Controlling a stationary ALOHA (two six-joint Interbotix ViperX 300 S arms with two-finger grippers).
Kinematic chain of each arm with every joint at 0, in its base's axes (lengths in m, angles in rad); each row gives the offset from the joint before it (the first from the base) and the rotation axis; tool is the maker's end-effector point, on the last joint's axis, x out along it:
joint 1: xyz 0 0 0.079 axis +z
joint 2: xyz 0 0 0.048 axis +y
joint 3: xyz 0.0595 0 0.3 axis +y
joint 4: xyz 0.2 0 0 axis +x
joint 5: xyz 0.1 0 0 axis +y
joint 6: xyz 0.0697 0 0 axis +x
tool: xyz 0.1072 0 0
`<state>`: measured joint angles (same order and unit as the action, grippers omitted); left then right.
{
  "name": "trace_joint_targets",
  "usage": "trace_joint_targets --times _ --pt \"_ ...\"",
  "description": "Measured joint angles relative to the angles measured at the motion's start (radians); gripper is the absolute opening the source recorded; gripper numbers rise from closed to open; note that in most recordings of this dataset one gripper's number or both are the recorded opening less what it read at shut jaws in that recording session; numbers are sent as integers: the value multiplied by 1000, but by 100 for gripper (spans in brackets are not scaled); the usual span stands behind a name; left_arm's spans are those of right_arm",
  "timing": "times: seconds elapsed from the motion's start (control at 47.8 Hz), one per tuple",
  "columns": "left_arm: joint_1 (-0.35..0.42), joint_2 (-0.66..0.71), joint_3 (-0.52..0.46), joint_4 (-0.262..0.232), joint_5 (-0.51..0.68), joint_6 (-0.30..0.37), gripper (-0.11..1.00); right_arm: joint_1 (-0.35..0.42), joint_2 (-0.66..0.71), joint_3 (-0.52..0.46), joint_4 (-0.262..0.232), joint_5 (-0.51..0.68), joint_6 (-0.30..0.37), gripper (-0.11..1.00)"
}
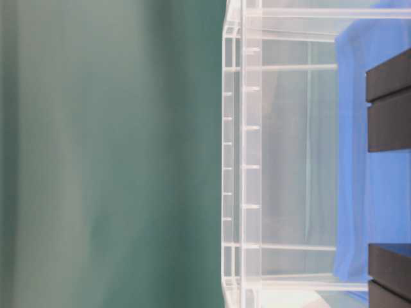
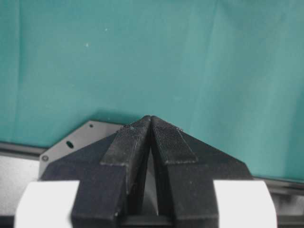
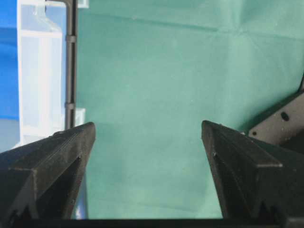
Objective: Take the box out of the case with the right arm.
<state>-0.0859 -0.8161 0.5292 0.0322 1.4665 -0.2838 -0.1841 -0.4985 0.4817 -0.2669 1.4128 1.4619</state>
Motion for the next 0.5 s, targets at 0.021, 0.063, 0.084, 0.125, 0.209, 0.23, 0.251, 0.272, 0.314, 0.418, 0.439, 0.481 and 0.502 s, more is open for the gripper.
trace_joint_targets --times 0.021,0.063,0.084,0.125,0.209,0.23,0.251,0.272,0.314,0.418,0.439,0.481,0.502 --pt "0 0 -2 -2 0 0 0 2 0 0 0 0 -2 88" --pt "0 0 0 -2 0 0 0 2 0 2 2 -2 -2 88" --pt "0 0 0 0 0 0 0 2 0 2 2 -2 -2 88" --pt "2 0 0 0 0 0 0 2 0 3 2 0 -2 88" --pt "0 0 -2 0 2 0 0 0 0 3 3 -2 -2 88" --pt "0 0 0 0 0 0 0 2 0 3 3 -2 -2 88" --pt "0 0 -2 0 0 -2 0 0 0 3 5 0 -2 88" --pt "0 0 0 -2 2 0 0 0 0 3 6 -2 -2 88" --pt "0 0 -2 0 2 0 0 0 0 3 9 -2 0 88" --pt "0 -2 0 -2 0 0 0 2 0 3 14 -2 -2 88" --pt "0 -2 0 0 2 0 0 0 0 3 15 -2 -2 88" --pt "2 -2 0 0 0 0 0 0 0 3 15 -2 -2 88" --pt "0 -2 0 -2 0 0 0 0 0 3 15 -2 -2 88"
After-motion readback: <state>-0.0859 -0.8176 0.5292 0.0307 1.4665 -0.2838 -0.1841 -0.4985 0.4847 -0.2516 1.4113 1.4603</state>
